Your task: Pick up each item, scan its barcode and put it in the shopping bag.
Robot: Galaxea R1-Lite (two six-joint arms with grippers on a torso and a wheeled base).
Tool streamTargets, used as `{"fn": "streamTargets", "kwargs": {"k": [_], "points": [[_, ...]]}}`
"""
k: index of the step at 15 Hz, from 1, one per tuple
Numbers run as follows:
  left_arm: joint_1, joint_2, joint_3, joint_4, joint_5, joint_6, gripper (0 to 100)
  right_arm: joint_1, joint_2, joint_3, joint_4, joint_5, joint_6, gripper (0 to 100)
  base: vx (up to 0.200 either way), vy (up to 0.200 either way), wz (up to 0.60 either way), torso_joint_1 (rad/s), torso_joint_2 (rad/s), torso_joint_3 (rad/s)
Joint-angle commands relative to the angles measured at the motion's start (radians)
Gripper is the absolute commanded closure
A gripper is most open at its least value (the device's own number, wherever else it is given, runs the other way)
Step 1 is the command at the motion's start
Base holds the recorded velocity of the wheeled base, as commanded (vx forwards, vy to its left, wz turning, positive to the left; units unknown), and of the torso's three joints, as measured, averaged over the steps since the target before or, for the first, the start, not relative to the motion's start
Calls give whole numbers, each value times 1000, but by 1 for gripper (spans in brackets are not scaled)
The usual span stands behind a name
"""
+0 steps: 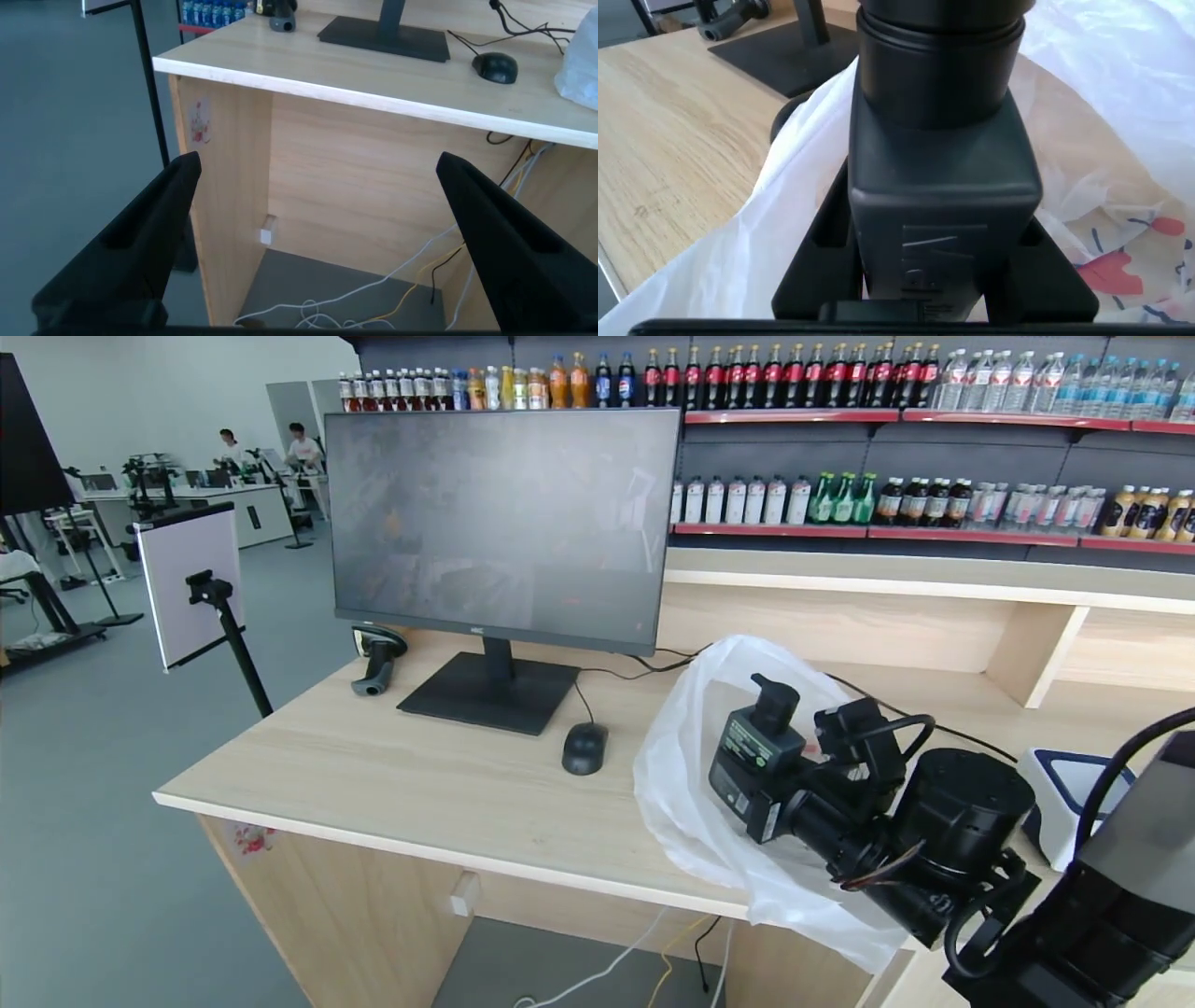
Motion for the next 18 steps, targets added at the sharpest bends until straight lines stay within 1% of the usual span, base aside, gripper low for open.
{"fn": "streamTargets", "kwargs": {"k": [1,18], "points": [[0,0,0,0,0,-1,0,0,44,-12,-1,0,1,100,0,0,0,0,0,0],[0,0,0,0,0,-1,0,4,138,-16,-1,2,-13,100,0,0,0,0,0,0]]}}
